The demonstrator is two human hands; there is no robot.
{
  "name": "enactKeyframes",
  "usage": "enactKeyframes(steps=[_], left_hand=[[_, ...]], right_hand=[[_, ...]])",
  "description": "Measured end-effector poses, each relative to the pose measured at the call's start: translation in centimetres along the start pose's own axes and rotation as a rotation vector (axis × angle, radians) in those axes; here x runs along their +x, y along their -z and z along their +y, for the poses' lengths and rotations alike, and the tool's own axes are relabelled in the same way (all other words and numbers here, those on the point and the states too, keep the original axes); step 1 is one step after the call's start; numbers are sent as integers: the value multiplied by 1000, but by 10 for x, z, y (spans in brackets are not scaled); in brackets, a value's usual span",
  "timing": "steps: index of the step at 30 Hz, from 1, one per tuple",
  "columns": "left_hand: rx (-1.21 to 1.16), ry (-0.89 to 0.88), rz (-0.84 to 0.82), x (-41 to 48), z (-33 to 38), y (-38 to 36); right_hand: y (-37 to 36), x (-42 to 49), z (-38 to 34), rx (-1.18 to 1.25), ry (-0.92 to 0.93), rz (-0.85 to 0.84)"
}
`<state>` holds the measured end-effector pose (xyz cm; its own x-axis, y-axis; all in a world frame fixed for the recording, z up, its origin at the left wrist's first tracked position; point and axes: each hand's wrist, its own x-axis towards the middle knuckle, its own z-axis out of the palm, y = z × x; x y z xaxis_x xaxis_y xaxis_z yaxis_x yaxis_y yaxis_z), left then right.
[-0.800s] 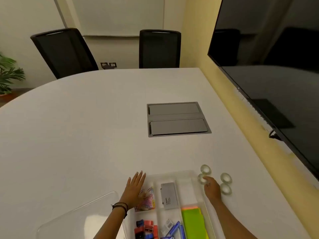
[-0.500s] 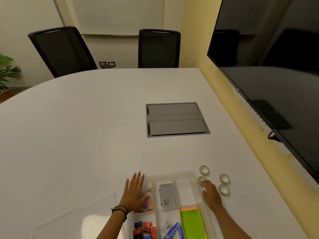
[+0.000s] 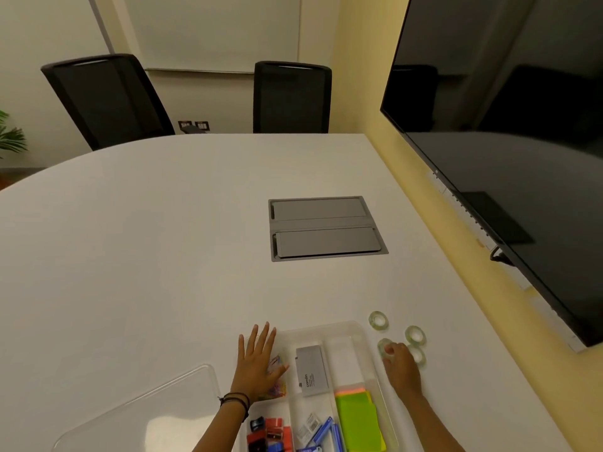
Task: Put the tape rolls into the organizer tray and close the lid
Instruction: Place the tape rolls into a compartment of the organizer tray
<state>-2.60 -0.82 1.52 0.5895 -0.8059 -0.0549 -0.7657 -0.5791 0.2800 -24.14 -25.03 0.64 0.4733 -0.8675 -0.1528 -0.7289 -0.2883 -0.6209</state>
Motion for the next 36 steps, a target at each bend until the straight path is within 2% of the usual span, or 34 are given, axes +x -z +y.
enactKeyframes(steps=[4,8,13,16,18,22,26,29,31,33,36], left_hand=[[36,-60,-20,8,11,-3],[-8,-1,-83,18,10,-2],[59,-40,-150,24,4,5],[113,-27,-162,28,5,7],[125,-23,-154,30,5,6],[114,-47,-179,31,4,6],[146,-9,-161,31,4,3],[170,-1,-158,31,4,2],[170,0,-163,31,5,3],[202,6,-162,31,5,3],[209,1,-175,32,6,4]], right_hand=[[5,0,-26,186,124,-2],[-3,-5,-47,96,316,-89],[-30,-15,-53,-98,400,-241],[-45,-17,-52,-260,339,-343],[-51,-16,-52,-333,307,-350],[-49,-8,-55,-258,329,-311],[-36,10,-64,-27,386,-68],[-23,35,-61,2,358,67],[-19,54,-52,-67,259,36],[-16,67,-43,-191,147,-75],[-16,78,-25,-495,112,-255]])
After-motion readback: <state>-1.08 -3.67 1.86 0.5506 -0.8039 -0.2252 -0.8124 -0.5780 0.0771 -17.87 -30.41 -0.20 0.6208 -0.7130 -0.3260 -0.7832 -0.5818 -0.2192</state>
